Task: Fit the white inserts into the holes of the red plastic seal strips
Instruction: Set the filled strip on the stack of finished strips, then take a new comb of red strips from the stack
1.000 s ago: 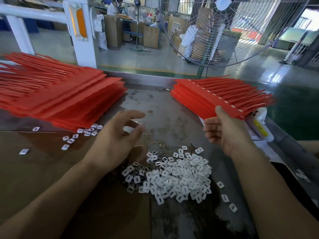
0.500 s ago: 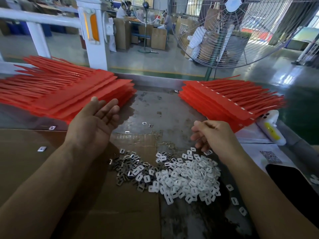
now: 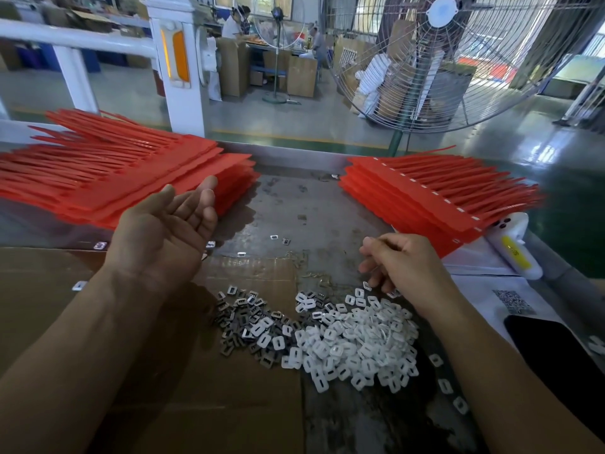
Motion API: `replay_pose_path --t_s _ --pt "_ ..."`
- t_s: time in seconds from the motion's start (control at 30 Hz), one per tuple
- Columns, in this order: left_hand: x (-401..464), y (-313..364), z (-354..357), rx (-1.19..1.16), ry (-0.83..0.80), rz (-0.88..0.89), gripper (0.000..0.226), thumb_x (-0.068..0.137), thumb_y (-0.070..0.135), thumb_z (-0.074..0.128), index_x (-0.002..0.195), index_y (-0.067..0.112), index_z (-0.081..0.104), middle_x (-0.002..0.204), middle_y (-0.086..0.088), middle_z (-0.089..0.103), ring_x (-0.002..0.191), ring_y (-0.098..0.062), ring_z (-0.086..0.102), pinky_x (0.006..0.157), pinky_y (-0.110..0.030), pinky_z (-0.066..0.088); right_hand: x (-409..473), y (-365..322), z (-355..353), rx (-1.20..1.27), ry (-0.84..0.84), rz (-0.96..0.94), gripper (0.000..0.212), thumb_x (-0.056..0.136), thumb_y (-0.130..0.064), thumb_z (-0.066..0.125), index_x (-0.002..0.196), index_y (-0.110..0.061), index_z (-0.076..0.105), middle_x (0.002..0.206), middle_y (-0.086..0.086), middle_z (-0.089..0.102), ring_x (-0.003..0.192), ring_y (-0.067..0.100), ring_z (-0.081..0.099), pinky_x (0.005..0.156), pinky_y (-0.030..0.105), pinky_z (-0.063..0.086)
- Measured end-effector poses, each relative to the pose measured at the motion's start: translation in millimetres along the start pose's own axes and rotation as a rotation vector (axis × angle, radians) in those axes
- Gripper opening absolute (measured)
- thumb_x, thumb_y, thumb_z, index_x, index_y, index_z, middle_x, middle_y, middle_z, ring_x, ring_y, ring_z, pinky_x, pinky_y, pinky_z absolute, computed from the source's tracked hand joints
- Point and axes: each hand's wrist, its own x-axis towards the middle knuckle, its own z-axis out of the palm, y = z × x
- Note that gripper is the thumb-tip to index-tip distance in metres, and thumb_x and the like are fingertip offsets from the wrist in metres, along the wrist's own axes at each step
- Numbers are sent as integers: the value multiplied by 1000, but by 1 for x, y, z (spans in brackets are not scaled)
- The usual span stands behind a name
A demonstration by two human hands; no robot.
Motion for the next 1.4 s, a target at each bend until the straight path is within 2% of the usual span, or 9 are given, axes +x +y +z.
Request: replay_pose_path --t_s 0.17,0.37,0.63,0.73,0.83,1.0,1.13,1.3,1.4 --pt "-1 4 1 -27 -41 -6 46 105 21 42 142 -6 41 120 -13 73 82 -13 72 74 -21 54 0 1 0 -17 -10 -12 22 104 -28 58 93 -17 74 79 0 78 59 15 70 49 21 48" --pt "0 7 1 -71 -87 -28 48 104 24 45 140 -8 42 125 -13 70 103 -14 71 78 -22 56 -1 0 1 -40 -21 -27 23 104 -29 58 92 -19 74 80 -2 78 61 14 70 50 19 48" --pt "3 -3 -1 15 -58 24 56 100 28 52 149 3 38 116 -11 73 83 -16 71 71 -23 56 -2 1 1 -89 -37 -46 25 103 -33 60 86 -22 74 80 -5 77 60 9 69 51 16 48" --pt "4 -6 -1 97 -40 43 42 103 30 49 136 5 46 113 -12 75 79 -15 71 68 -23 57 -2 0 2 -95 -30 -55 25 102 -33 61 85 -22 74 80 -6 77 60 8 69 51 16 48" --pt "6 -11 1 278 -35 127 17 105 29 47 104 14 54 118 -13 74 82 -14 71 72 -24 57 -3 0 2 -99 -30 -61 26 102 -33 61 83 -21 74 79 -5 77 59 8 67 52 15 48" --pt "10 6 -1 -82 12 31 48 104 31 50 137 -2 44 124 -17 70 98 -19 74 75 -26 60 -3 1 2 -117 -35 -63 27 101 -36 61 80 -24 74 78 -5 76 60 10 68 53 18 49" --pt "18 11 1 -255 120 -20 41 110 25 35 136 -3 50 108 -17 75 91 -25 77 65 -30 61 -2 2 2 -128 -44 -72 24 99 -42 61 82 -30 73 76 -1 76 64 18 70 59 32 54" --pt "12 5 8 -97 52 1 40 109 22 24 134 6 51 113 -4 76 101 -17 75 71 -26 55 -1 3 3 -149 -41 -93 24 100 -41 60 81 -34 72 75 -6 76 60 9 68 59 29 51" --pt "0 -15 18 105 -40 46 33 109 24 23 112 14 54 116 -5 76 104 -18 74 70 -25 57 -1 2 4 -173 -44 -93 25 100 -43 60 80 -33 73 75 -6 75 60 9 68 59 30 52"
